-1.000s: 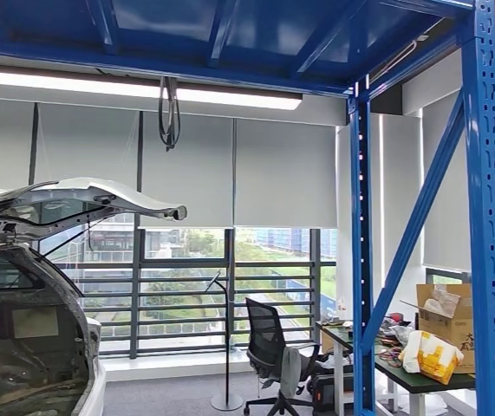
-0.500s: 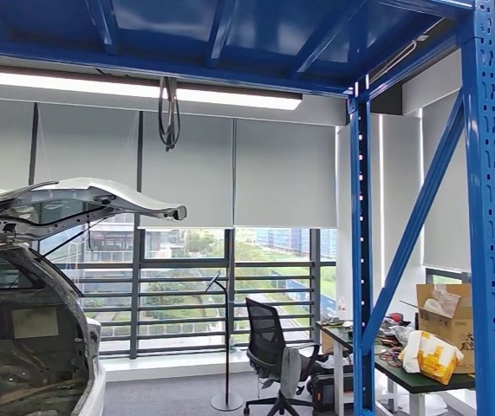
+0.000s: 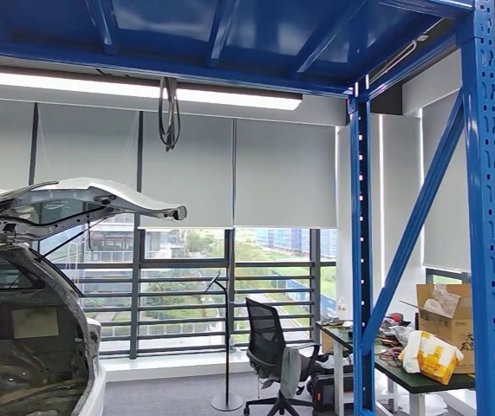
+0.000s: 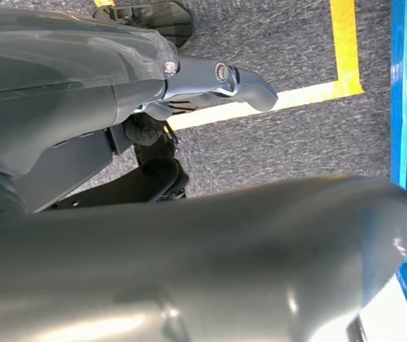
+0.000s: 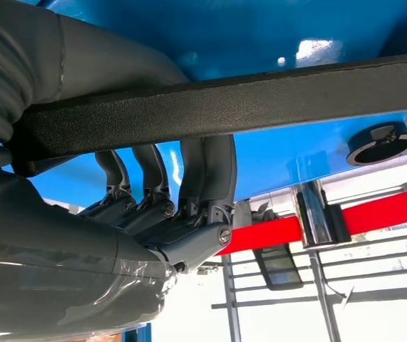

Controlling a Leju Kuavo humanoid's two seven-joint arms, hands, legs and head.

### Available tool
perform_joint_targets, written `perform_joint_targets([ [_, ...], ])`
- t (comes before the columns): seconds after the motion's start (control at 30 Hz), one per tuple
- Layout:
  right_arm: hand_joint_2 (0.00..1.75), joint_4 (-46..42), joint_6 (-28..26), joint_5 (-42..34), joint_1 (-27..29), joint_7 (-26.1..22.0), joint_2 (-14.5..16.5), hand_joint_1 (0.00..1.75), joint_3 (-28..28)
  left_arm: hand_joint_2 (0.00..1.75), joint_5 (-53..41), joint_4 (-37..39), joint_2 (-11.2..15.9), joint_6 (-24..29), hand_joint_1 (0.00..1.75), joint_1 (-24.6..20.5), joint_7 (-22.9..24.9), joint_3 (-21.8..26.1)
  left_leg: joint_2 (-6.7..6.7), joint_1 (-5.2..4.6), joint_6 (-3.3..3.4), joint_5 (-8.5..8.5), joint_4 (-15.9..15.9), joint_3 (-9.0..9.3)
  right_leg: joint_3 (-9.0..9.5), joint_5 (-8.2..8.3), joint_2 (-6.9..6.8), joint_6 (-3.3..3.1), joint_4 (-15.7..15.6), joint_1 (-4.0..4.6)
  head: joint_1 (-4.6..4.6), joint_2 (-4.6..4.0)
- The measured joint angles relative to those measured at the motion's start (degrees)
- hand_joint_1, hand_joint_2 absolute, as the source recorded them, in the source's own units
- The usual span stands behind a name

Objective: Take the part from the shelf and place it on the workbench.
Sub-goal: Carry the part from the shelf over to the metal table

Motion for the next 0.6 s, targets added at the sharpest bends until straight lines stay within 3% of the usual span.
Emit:
perform_joint_targets([
  [0.6,1.75,-0.24,-0.49,-0.18,0.25,-0.58,-0.06,1.75,-0.04,1.75,-0.02,0.00,0.00,0.16,0.00,0.01,-0.15,0.25,0.00,0.00,0.00,0.00,0.00,0.01,0.02,0.00,0.00,0.00,0.00,0.00,0.00,0.00],
])
